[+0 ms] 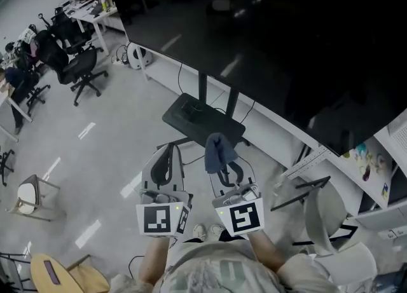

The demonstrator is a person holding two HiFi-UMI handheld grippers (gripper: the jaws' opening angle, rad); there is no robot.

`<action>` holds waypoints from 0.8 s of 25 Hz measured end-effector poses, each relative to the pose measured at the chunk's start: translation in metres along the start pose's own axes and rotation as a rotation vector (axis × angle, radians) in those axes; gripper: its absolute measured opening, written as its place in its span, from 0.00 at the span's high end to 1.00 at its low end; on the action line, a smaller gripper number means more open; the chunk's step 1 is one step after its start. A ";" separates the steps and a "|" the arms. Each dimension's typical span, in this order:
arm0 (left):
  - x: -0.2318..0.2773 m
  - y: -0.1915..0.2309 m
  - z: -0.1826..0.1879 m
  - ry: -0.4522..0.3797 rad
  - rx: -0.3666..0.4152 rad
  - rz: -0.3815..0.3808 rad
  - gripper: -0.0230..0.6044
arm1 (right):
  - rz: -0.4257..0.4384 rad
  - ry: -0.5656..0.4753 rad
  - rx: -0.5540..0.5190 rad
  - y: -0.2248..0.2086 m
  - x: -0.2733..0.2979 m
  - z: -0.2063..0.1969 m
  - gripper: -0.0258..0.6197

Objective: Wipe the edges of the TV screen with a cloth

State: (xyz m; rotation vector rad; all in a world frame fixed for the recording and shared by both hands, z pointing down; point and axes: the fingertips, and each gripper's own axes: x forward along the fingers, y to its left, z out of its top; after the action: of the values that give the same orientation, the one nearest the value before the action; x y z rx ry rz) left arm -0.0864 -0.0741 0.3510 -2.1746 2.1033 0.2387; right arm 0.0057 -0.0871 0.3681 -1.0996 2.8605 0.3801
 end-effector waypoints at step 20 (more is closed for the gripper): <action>0.057 -0.048 -0.013 0.053 -0.050 -0.061 0.94 | 0.005 0.067 -0.019 -0.068 0.002 -0.014 0.86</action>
State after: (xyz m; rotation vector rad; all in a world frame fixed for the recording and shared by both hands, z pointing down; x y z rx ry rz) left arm -0.0366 -0.1307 0.3512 -2.2938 2.0760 0.2340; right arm 0.0497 -0.1405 0.3667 -1.1304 2.9237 0.3785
